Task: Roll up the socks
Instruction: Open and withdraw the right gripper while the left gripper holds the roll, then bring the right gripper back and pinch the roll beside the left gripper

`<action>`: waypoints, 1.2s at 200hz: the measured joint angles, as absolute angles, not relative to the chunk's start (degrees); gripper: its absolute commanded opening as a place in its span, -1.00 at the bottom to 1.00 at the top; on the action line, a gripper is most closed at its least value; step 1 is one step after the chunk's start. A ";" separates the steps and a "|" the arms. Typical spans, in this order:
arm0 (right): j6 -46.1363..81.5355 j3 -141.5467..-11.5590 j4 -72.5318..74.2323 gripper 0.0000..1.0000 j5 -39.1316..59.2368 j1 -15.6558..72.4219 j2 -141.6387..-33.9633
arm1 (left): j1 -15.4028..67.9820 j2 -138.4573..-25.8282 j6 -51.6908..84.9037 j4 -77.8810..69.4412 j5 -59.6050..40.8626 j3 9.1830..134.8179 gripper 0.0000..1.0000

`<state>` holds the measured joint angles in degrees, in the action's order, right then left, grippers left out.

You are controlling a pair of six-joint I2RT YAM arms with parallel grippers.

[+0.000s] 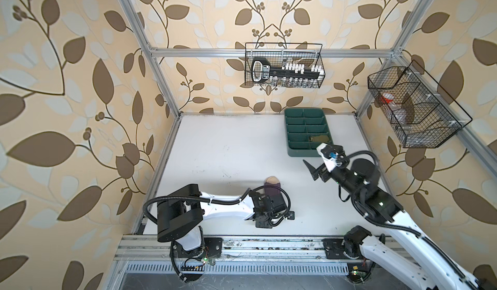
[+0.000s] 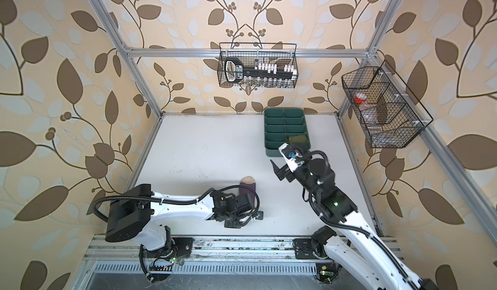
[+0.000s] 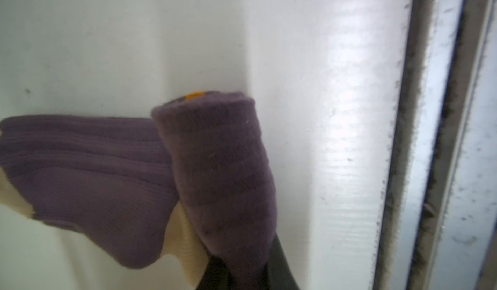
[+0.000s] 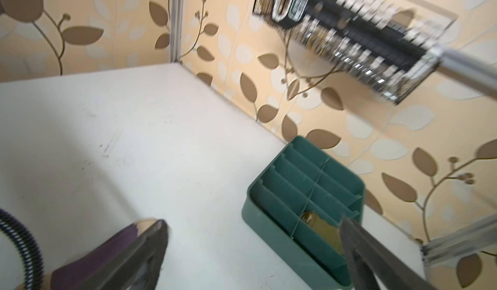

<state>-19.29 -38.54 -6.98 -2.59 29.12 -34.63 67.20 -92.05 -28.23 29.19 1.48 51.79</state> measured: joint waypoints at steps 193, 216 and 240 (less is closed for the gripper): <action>-40.82 -30.48 -38.02 0.05 -14.76 80.66 -34.39 | 61.80 -92.44 9.02 17.23 -18.52 47.46 -0.88; -38.52 -25.54 -30.81 0.04 -18.00 82.56 -42.11 | 61.80 -91.74 10.55 13.82 -19.55 45.60 -0.88; -37.60 -22.02 -22.48 0.07 -19.25 80.58 -48.23 | 61.82 -91.35 11.14 11.70 -20.36 44.47 -0.88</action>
<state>-37.60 -22.02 -22.48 -19.25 80.58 -48.23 61.82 -91.35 11.14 11.70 -20.36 44.47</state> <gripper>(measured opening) 0.530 0.149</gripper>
